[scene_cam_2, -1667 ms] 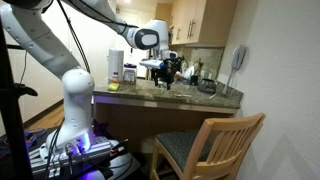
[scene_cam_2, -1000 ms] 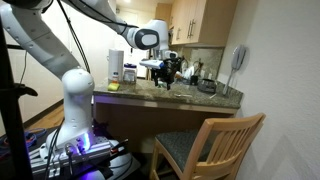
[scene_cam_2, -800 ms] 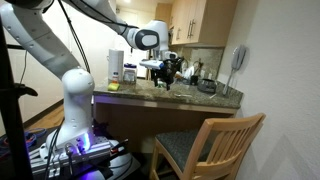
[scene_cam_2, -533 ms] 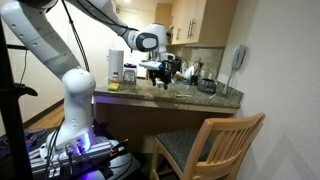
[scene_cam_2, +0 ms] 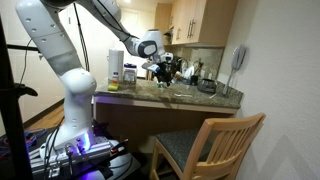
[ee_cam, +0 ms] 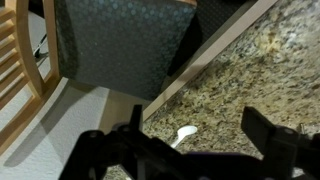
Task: Move the plastic spoon forward.
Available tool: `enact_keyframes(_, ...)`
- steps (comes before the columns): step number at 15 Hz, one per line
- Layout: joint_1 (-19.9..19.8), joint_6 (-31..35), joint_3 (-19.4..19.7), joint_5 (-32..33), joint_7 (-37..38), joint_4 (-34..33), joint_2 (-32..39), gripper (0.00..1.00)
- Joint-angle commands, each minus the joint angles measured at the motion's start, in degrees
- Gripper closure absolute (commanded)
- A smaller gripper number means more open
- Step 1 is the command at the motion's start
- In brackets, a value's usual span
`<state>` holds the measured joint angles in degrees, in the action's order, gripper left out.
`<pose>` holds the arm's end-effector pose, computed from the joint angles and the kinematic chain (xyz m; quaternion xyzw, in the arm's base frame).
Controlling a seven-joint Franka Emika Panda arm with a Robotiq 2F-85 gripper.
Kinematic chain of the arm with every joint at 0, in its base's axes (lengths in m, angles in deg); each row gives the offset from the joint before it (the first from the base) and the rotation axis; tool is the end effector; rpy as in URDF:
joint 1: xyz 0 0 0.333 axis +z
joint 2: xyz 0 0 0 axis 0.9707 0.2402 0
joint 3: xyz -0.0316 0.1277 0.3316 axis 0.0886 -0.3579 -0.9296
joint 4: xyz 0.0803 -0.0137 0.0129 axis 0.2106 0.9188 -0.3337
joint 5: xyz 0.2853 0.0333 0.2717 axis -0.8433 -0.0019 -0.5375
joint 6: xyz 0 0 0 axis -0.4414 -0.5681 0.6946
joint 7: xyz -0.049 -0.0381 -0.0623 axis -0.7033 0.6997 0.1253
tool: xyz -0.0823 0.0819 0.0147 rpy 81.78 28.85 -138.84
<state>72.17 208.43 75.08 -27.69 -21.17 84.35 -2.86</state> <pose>0.4092 -0.1054 0.4688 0.9746 -0.0522 0.2165 0.0243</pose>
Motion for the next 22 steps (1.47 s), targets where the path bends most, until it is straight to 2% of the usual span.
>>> enact_keyframes(1,-2.5,5.8,-4.1,0.1,7.4,-4.2,8.7,0.00)
enact_keyframes(2,-2.6,5.1,-5.0,0.4,8.9,-5.1,9.8,0.00)
enact_keyframes(3,-1.7,4.4,-3.7,-0.6,5.9,-2.0,5.7,0.00)
enact_keyframes(6,-1.7,4.5,-4.7,-0.4,8.1,-4.3,8.9,0.00)
enact_keyframes(9,-3.1,8.8,-6.4,1.5,13.7,-6.4,15.1,0.00)
enact_keyframes(11,-2.3,12.8,-6.4,-1.2,17.0,-8.3,18.6,0.00)
enact_keyframes(12,-2.8,14.3,-6.8,-0.5,19.5,-9.2,20.2,0.00)
enact_keyframes(14,-2.9,18.0,-6.5,2.6,25.4,-11.7,23.8,0.00)
enact_keyframes(16,-3.5,19.6,-5.9,9.0,32.4,-14.9,27.5,0.00)
enact_keyframes(20,-1.4,18.4,-3.2,20.4,45.1,-21.2,33.4,0.00)
enact_keyframes(22,-0.4,15.8,-3.3,21.8,48.2,-22.7,34.0,0.00)
